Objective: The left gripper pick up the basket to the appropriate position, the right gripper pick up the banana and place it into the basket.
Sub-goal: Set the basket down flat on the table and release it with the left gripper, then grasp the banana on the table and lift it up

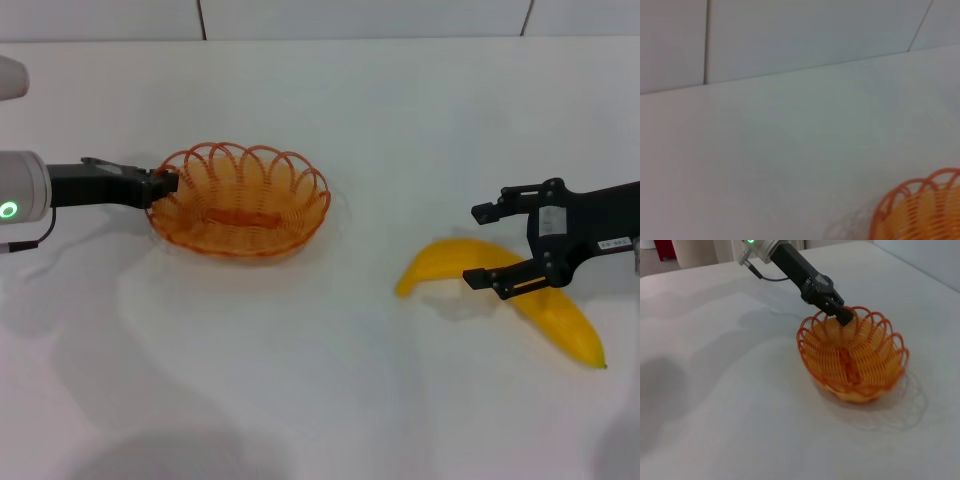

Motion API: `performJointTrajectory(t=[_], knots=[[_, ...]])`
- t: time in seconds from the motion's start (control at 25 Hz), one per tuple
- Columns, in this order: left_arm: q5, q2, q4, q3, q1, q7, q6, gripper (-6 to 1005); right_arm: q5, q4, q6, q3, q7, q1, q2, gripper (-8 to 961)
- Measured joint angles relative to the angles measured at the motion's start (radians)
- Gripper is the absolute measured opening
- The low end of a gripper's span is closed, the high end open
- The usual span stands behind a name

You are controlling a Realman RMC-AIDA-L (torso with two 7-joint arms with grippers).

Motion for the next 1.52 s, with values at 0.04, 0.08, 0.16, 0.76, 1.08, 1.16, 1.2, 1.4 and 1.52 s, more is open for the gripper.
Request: performJointTrajectory(t=[0.04,0.08,0.16,0.76,1.08,1.16,1.2,1.4,1.52], knots=[[0.000,0.000,0.000,0.000,0.000,0.001,0.000,184,0.000,0.000,0.000,0.000,0.000,0.000,0.000,879],[-0.001,0.001,0.000,0.000,0.000,0.004,0.000,195,0.000,0.001,0.000,0.000,0.000,0.000,0.000,879],[-0.004,0.001,0.000,0.000,-0.001,0.015,-0.001,218,0.000,0.006,0.000,0.000,0.000,0.000,0.000,879],[-0.101,-0.011,0.008,-0.008,0.016,0.181,-0.032,593,-0.003,0.012,0.000,0.000,0.001,0.003,0.000,878],[-0.344,-0.015,0.003,-0.001,0.079,0.447,-0.002,896,-0.003,0.017,0.000,0.003,0.000,0.003,0.000,878],[-0.404,-0.016,0.003,-0.001,0.101,0.512,0.046,895,-0.003,0.020,0.000,0.005,0.000,0.003,0.000,878],[-0.430,-0.016,0.003,0.000,0.116,0.543,0.079,894,-0.003,0.021,0.000,0.005,0.000,0.003,0.000,878],[-0.458,-0.011,0.010,0.000,0.168,0.586,0.192,891,-0.003,0.021,0.000,0.006,-0.001,0.003,0.001,877],[-0.420,-0.009,0.025,0.001,0.204,0.586,0.209,891,-0.003,0.021,0.000,0.006,0.000,0.006,0.002,877]])
